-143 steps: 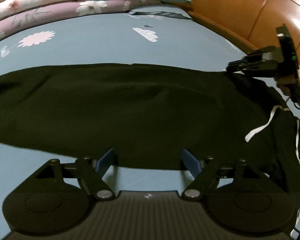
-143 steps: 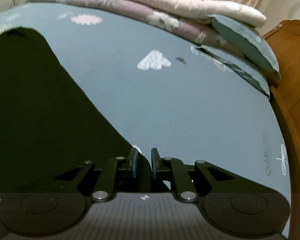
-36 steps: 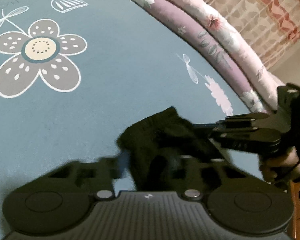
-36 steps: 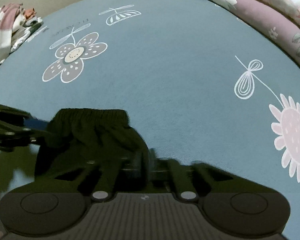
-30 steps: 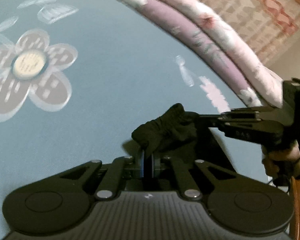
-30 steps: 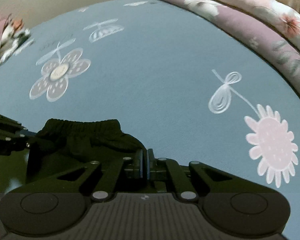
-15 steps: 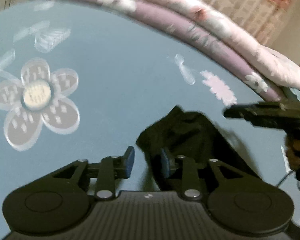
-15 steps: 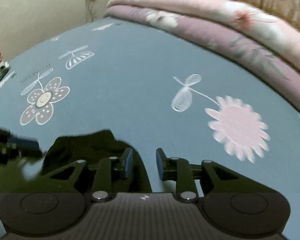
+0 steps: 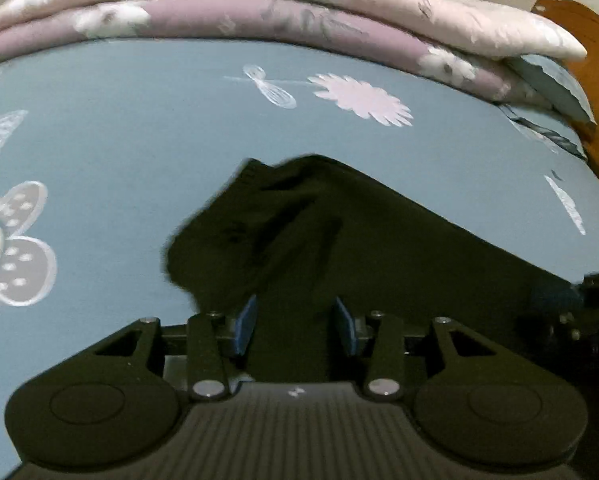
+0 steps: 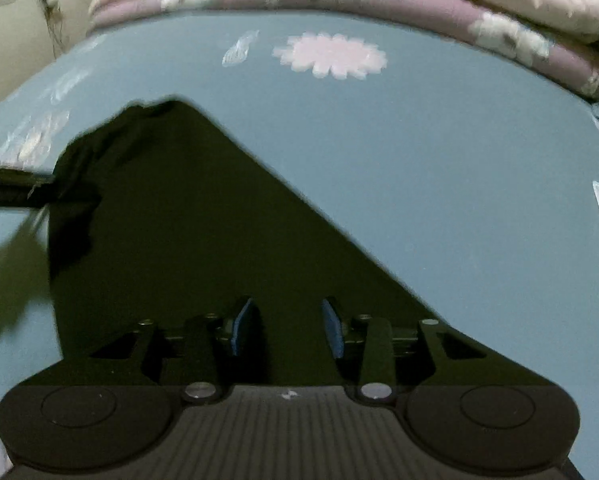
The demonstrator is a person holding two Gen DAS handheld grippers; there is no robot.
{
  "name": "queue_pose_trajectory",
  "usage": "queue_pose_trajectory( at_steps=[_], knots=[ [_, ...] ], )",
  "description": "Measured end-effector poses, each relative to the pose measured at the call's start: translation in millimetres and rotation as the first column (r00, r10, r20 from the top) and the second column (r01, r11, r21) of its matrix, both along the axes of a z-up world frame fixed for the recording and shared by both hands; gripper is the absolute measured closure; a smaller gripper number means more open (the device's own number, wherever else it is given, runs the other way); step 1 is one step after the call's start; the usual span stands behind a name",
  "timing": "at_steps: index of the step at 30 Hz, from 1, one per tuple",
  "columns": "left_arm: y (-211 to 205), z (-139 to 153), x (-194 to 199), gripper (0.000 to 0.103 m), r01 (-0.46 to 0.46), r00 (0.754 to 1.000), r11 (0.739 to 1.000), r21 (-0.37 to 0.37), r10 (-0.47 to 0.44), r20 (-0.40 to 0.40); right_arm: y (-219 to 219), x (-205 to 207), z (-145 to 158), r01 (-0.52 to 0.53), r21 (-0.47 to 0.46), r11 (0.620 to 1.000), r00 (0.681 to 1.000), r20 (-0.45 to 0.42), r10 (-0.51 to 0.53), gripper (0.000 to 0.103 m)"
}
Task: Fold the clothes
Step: 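Lift the strip end with the right gripper and fold it over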
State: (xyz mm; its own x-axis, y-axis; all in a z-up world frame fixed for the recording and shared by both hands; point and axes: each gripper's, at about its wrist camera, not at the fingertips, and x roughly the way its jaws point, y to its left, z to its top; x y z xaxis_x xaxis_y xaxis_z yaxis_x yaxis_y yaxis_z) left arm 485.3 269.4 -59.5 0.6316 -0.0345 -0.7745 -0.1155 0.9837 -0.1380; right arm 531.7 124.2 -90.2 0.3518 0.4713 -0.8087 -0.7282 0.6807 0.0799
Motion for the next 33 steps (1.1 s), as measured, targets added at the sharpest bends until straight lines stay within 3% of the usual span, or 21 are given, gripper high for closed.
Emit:
queue_pose_trajectory(
  at_steps=[3, 6, 10, 14, 16, 21, 26, 30, 33],
  knots=[
    [2, 5, -5, 0.058, -0.006, 1.000, 0.998, 0.067, 0.008, -0.027, 16, 17, -1, 0.043, 0.027, 0.999, 0.998, 0.036, -0.044, 0.054],
    [-4, 12, -3, 0.059, -0.033, 0.998, 0.997, 0.067, 0.037, -0.056, 16, 29, 8, 0.107, 0.060, 0.992, 0.994, -0.002, -0.107, 0.054],
    [-35, 27, -8, 0.057, 0.023, 0.999, 0.999, 0.041, -0.021, -0.044, -28, 1, 37, 0.180, 0.107, 0.978, 0.981, -0.091, -0.171, 0.044],
    [-95, 21, -12, 0.057, 0.135, 0.990, 0.990, 0.035, -0.134, -0.035, -107, -49, 53, 0.272, 0.082, 0.959, 0.956, -0.136, -0.260, 0.038],
    [-125, 19, -14, 0.056, 0.190, 0.981, 0.981, 0.032, -0.189, -0.030, -145, -66, 53, 0.330, 0.047, 0.943, 0.939, -0.115, -0.323, 0.034],
    [-194, 7, -21, 0.054, 0.307, 0.952, 0.950, 0.054, -0.307, -0.016, -199, -56, 26, 0.414, -0.002, 0.910, 0.907, -0.079, -0.413, 0.030],
    [-208, -16, -31, 0.052, 0.268, 0.962, 0.953, 0.141, -0.257, -0.093, -254, -45, 0, 0.495, -0.046, 0.868, 0.867, -0.038, -0.497, 0.030],
    [-192, -14, -36, 0.037, 0.180, 0.977, 0.966, 0.187, -0.154, -0.146, -281, -22, -11, 0.524, -0.041, 0.851, 0.852, 0.006, -0.524, 0.029],
    [-192, -1, -41, 0.039, 0.152, 0.979, 0.976, 0.157, -0.127, -0.156, -297, -16, 2, 0.552, -0.023, 0.833, 0.833, -0.024, -0.553, 0.029]
  ],
)
